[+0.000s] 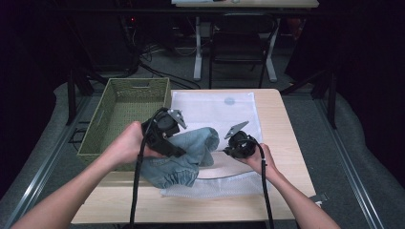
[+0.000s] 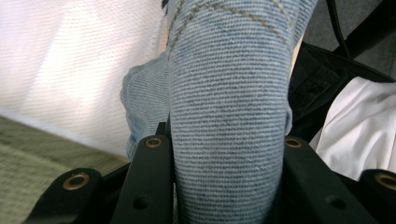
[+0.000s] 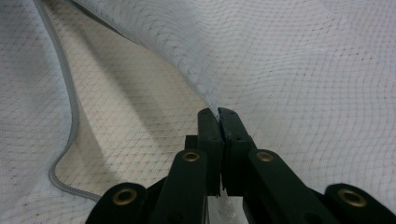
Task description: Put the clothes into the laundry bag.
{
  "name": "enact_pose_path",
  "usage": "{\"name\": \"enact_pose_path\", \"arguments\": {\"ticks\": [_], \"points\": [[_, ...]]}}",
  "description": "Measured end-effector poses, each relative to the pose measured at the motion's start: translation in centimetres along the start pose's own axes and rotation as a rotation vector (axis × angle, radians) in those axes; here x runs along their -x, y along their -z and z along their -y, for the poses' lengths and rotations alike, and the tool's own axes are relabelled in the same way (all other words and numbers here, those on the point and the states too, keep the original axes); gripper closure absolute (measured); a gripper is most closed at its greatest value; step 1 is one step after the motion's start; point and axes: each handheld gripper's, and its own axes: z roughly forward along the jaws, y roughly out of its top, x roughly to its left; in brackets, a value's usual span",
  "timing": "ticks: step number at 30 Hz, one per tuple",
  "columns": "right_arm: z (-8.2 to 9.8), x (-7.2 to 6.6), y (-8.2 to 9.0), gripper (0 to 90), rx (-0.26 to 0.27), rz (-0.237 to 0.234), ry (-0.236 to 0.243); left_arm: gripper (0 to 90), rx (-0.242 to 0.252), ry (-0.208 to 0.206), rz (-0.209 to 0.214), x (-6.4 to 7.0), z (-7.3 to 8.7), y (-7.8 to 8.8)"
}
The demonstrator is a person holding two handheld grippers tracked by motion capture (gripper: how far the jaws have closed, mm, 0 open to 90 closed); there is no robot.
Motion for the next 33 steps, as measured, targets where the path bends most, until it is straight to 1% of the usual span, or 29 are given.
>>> {"name": "enact_pose_path", "arguments": {"ticks": [2, 4, 6, 7, 9, 10, 11, 13, 14, 15, 16, 18, 19, 20, 21, 22, 24, 25, 26, 29, 30, 31, 32, 33], "points": [[0.0, 0.0, 0.0, 88.9, 0.001, 0.0, 0.002, 70.0, -0.008, 0.001, 0.015, -0.1, -0.2, -1.1], [0.0, 0.1, 0.0, 88.9, 0.002, 0.001, 0.009, 69.9, -0.006, -0.001, 0.023, -0.2, -0.3, -1.4], [0.0, 0.0, 0.1, 88.9, 0.003, -0.003, -0.009, 69.9, 0.004, 0.01, 0.044, -0.2, -0.5, -2.4], [0.0, 0.0, 0.1, 88.9, 0.003, -0.003, -0.009, 69.8, 0.004, 0.01, 0.044, -0.2, -0.5, -2.4], [0.0, 0.0, 0.1, 88.9, 0.005, -0.004, -0.01, 69.9, 0.001, 0.011, 0.05, -0.3, -0.6, -3.1], [0.0, 0.1, 0.1, 88.9, 0.012, -0.006, 0.003, 69.9, 0.003, 0.008, 0.05, -0.3, -0.6, -3.3], [0.0, 0.1, 0.2, 88.9, 0.015, -0.005, 0.006, 69.8, 0.001, 0.018, 0.06, -0.4, -0.4, -3.9], [0.1, 0.1, 0.3, 88.9, 0.016, -0.006, 0.005, 69.9, -0.001, 0.029, 0.066, -0.6, -0.2, -4.6], [0.1, 0.1, 0.3, 88.9, 0.016, -0.006, 0.005, 69.8, -0.001, 0.029, 0.066, -0.6, -0.2, -4.6], [0.1, 0.1, 0.3, 89.0, 0.015, -0.008, -0.018, 69.8, -0.006, 0.037, 0.065, -0.8, 0.1, -5.2], [0.1, 0.1, 0.3, 89.0, 0.014, -0.009, -0.022, 69.8, -0.006, 0.037, 0.065, -0.8, 0.1, -5.2], [0.1, 0.1, 0.4, 89.0, 0.016, -0.008, -0.019, 69.8, -0.011, 0.047, 0.064, -1.0, 0.4, -5.9], [0.1, 0.2, 0.3, 89.0, 0.023, -0.009, -0.006, 69.8, -0.018, 0.049, 0.064, -1.2, 0.5, -6.3], [0.1, 0.2, 0.3, 89.0, 0.025, -0.01, -0.005, 69.8, -0.022, 0.047, 0.062, -1.4, 0.5, -6.5], [0.1, 0.1, 0.4, 88.9, 0.02, -0.008, -0.018, 69.8, -0.02, 0.054, 0.06, -1.4, 0.6, -6.7], [0.1, 0.2, 0.4, 89.0, 0.029, -0.009, 0.002, 69.7, -0.019, 0.06, 0.065, -1.6, 0.7, -7.1], [0.1, 0.2, 0.5, 89.0, 0.035, -0.012, -0.001, 69.7, -0.017, 0.066, 0.068, -1.8, 0.8, -7.3], [0.1, 0.2, 0.5, 89.0, 0.034, -0.012, -0.006, 69.7, -0.021, 0.073, 0.073, -1.9, 1.0, -7.9], [0.1, 0.2, 0.5, 89.0, 0.034, -0.012, -0.006, 69.6, -0.021, 0.073, 0.073, -1.9, 1.0, -7.9], [0.1, 0.1, 0.7, 89.1, 0.042, -0.007, -0.011, 69.6, -0.032, 0.082, 0.077, -2.1, 1.3, -9.3], [0.0, 0.2, 0.7, 89.1, 0.049, -0.008, -0.004, 69.4, -0.041, 0.083, 0.073, -2.0, 1.4, -10.2], [0.0, 0.1, 0.7, 89.1, 0.048, -0.009, -0.009, 69.3, -0.047, 0.082, 0.072, -2.0, 1.5, -10.7], [0.0, 0.1, 0.7, 89.1, 0.047, -0.01, -0.005, 69.3, -0.047, 0.082, 0.072, -2.0, 1.5, -10.7], [0.0, 0.1, 0.7, 89.1, 0.047, -0.011, -0.008, 69.2, -0.046, 0.09, 0.086, -2.1, 1.5, -11.4]]}}
